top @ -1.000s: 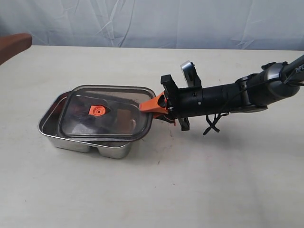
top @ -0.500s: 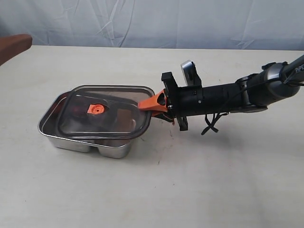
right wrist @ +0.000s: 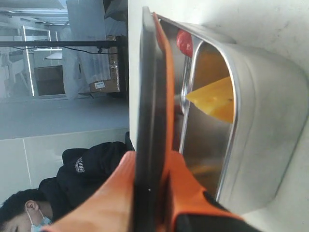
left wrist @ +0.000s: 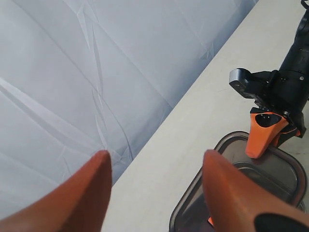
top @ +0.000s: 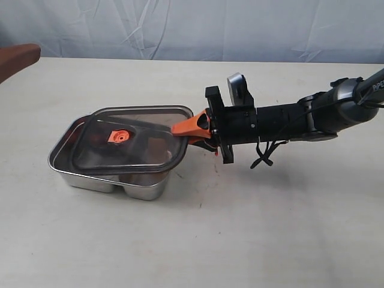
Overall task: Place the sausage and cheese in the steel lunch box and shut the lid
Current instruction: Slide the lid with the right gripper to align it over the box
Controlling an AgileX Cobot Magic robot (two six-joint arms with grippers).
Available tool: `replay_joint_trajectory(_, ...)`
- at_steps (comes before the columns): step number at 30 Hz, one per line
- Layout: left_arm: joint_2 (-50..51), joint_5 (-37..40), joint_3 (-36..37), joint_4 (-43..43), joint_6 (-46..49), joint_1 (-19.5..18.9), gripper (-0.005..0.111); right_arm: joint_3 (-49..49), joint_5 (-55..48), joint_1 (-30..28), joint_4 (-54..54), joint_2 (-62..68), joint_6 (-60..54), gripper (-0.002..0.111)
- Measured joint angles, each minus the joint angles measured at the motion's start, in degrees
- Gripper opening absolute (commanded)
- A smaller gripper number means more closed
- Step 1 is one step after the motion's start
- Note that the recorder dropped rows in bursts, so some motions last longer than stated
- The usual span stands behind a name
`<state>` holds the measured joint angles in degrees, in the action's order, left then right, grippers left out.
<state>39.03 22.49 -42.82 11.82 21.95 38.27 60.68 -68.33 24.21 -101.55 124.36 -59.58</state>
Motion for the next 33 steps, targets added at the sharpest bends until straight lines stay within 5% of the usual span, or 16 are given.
replay_joint_trajectory(33,0.0,0.0,0.0,0.0,0.0,0.0,0.054,3.3,-0.47,0.0,1.86,-3.58,-0.35,-0.001)
